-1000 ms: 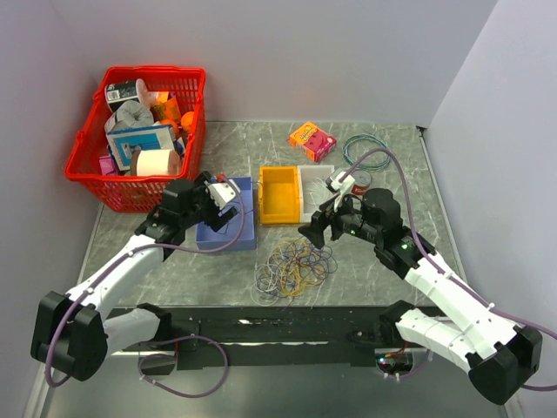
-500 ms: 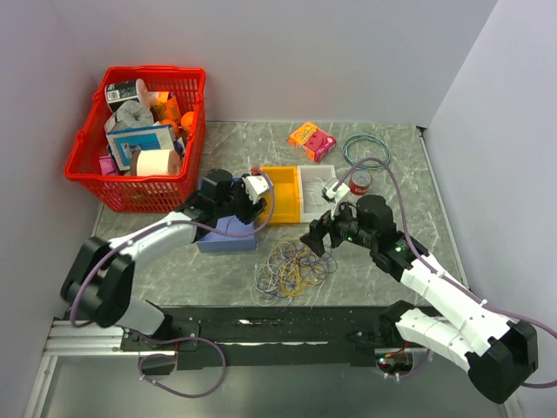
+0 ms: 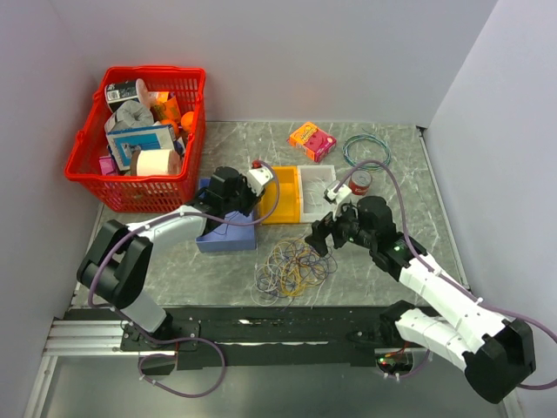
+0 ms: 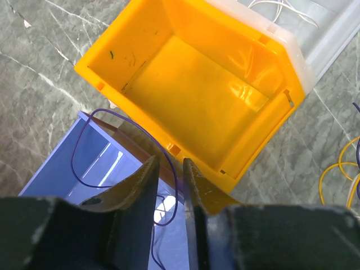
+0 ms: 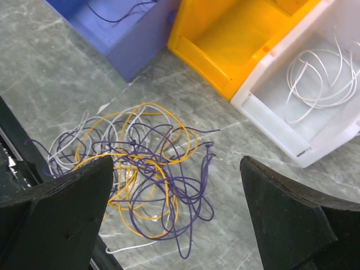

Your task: Untangle the cables

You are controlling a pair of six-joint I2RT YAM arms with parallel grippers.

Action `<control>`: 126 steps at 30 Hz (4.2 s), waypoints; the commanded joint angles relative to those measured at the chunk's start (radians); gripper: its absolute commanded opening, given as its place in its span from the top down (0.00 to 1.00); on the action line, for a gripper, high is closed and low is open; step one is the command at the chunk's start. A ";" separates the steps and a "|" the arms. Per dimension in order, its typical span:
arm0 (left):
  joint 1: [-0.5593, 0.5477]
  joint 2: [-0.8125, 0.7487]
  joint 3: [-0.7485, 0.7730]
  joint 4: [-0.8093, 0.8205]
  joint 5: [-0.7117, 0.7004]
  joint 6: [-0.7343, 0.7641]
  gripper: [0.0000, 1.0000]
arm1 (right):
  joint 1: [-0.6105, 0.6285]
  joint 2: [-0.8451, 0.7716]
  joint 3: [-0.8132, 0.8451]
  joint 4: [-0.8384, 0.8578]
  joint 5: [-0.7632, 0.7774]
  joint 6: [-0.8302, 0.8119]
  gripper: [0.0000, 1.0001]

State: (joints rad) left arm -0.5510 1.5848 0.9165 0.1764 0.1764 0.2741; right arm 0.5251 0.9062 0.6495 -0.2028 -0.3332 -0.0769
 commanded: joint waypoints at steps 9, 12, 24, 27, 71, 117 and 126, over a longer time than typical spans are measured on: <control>0.020 0.018 -0.016 0.089 -0.052 0.030 0.71 | -0.048 0.048 0.028 0.011 0.022 0.006 0.00; 0.020 0.000 -0.039 0.101 -0.113 0.036 0.72 | -0.068 0.075 0.050 -0.056 0.060 0.022 0.00; 0.072 -0.086 -0.136 0.175 -0.160 0.086 0.71 | -0.115 0.066 0.098 -0.337 0.036 0.216 0.16; 0.072 -0.132 -0.156 0.173 -0.103 0.122 0.67 | -0.171 0.042 0.107 -0.406 0.004 0.311 0.20; -0.113 -0.536 0.048 0.201 0.727 -0.248 0.20 | 0.052 0.036 0.693 -0.325 -0.406 0.121 1.00; -0.225 -0.474 0.171 0.402 0.261 -0.408 0.99 | -0.011 0.123 -0.065 0.679 -0.280 0.471 0.18; -0.225 -0.454 0.251 0.587 0.192 -0.183 0.99 | -0.008 0.290 -0.103 0.763 -0.261 0.520 0.43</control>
State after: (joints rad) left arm -0.7723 1.1240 1.0866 0.5972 0.4313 -0.0811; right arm 0.5083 1.1648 0.5571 0.4572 -0.6132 0.4095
